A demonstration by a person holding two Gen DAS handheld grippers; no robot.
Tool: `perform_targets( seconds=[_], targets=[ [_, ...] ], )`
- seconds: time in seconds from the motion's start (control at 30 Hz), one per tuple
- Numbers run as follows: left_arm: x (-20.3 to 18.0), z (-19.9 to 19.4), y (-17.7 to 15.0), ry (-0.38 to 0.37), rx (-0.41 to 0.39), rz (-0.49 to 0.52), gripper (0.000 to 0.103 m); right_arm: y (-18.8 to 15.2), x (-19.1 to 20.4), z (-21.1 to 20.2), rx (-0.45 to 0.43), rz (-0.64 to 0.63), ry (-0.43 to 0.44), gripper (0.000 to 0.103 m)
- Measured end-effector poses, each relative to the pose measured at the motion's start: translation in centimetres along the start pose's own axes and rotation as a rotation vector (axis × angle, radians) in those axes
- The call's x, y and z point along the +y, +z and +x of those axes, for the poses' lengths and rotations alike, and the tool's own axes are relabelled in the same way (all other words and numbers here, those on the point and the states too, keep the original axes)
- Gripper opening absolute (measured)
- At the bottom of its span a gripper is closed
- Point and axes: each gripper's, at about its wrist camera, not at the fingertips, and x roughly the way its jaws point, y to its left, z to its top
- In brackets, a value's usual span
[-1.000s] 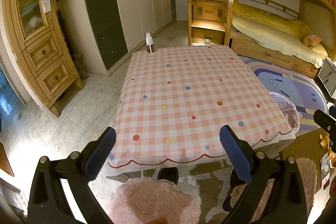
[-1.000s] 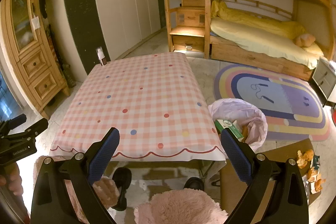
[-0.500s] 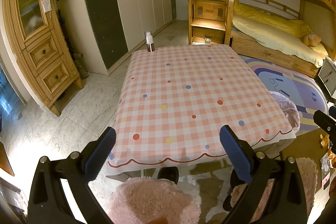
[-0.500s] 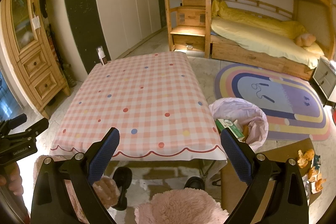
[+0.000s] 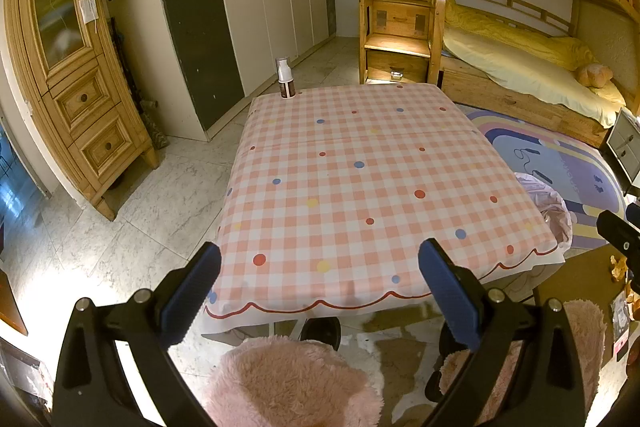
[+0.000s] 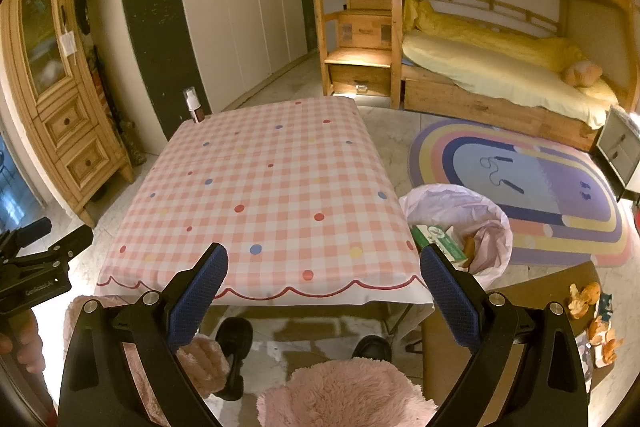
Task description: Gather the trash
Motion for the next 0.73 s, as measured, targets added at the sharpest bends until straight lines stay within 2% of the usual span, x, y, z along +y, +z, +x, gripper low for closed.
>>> perform_targets(
  seconds=[0.47,0.73],
  targets=[
    [0.3,-0.1,-0.3,0.002,-0.016,0.003,0.096,0.0,-0.2,0.1,0.003,0.006,-0.002,0.096],
    [0.1,1.9,0.2,-0.022,0.040,-0.019,0.096,-0.2,-2.4,0.2,-0.027,0.044,-0.058,0.096]
  ],
)
